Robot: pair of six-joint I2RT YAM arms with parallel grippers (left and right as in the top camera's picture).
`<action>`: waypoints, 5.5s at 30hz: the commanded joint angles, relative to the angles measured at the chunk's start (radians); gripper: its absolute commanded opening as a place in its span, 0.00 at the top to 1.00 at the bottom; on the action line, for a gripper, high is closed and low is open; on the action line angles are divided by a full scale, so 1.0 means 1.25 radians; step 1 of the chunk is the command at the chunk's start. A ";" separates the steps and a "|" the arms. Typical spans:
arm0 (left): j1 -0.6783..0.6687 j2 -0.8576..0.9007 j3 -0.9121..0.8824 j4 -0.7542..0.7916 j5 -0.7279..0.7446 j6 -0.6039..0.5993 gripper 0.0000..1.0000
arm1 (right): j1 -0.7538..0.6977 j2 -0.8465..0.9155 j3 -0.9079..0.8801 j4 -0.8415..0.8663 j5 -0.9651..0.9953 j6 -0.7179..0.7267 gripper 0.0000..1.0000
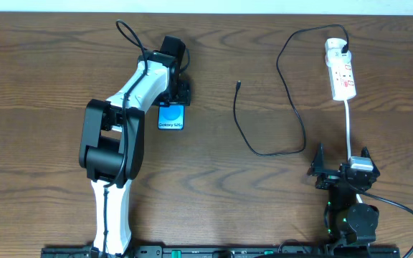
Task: Plug charger to phone and switch on socket
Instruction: 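Lift the phone upright with the left gripper, then raise the held phone and tilt it toward the table center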
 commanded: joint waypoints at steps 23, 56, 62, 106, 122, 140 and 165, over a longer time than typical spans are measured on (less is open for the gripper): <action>-0.002 -0.207 -0.008 -0.019 0.015 -0.009 0.93 | -0.004 -0.004 -0.002 -0.003 0.004 0.000 0.01; 0.223 -0.285 0.034 0.105 0.503 -0.666 0.93 | -0.004 -0.004 -0.001 -0.003 0.004 0.000 0.01; 0.247 -0.221 0.028 0.106 0.625 -0.824 0.93 | -0.004 -0.004 -0.002 -0.003 0.004 0.000 0.01; 0.272 -0.015 0.028 0.229 0.913 -0.849 0.93 | -0.004 -0.004 -0.002 -0.003 0.004 0.000 0.01; 0.310 -0.015 0.028 0.233 1.018 -0.864 0.93 | -0.004 -0.004 -0.001 -0.003 0.004 0.000 0.01; 0.310 -0.015 0.028 0.264 1.049 -0.850 0.93 | -0.004 -0.004 -0.002 -0.003 0.004 0.000 0.01; 0.309 -0.025 0.028 0.438 1.048 -0.836 0.93 | -0.004 -0.004 -0.001 -0.003 0.004 0.000 0.01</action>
